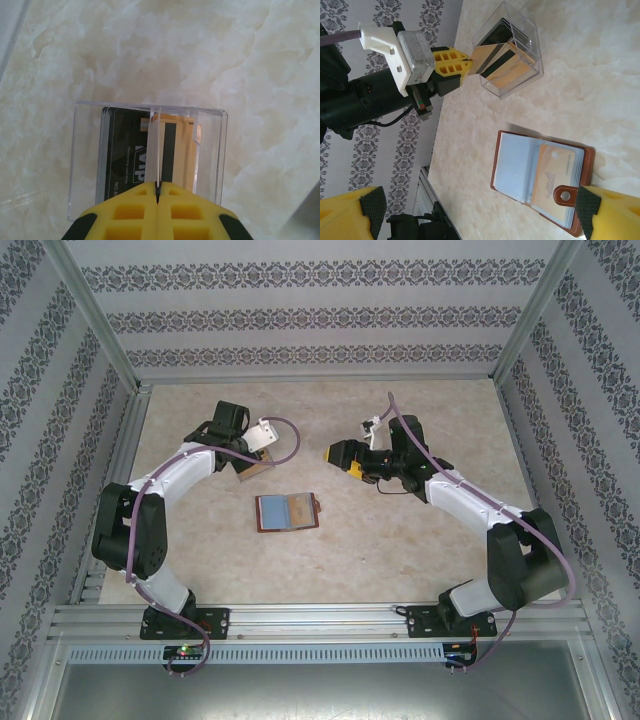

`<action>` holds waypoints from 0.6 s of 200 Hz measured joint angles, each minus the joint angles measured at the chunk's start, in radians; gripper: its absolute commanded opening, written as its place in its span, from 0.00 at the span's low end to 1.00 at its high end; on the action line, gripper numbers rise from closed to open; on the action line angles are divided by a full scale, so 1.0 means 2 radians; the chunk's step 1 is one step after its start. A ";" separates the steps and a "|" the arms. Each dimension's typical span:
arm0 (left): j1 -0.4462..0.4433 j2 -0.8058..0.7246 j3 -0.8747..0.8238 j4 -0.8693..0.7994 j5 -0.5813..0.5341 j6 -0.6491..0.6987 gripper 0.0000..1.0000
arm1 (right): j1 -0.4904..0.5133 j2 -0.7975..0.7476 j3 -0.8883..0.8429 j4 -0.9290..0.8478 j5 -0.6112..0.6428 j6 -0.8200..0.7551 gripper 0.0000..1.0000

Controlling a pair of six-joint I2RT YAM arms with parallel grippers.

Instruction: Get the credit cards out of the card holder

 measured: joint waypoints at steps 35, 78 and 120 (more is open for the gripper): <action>0.000 0.000 -0.008 0.000 0.000 0.000 0.00 | -0.003 0.006 0.000 0.000 0.000 0.000 0.98; 0.000 0.002 -0.017 0.000 0.000 0.002 0.00 | -0.003 0.010 0.000 0.000 0.000 0.002 0.98; 0.000 0.023 -0.017 0.002 -0.004 0.003 0.06 | -0.003 0.011 0.000 0.000 0.000 0.004 0.98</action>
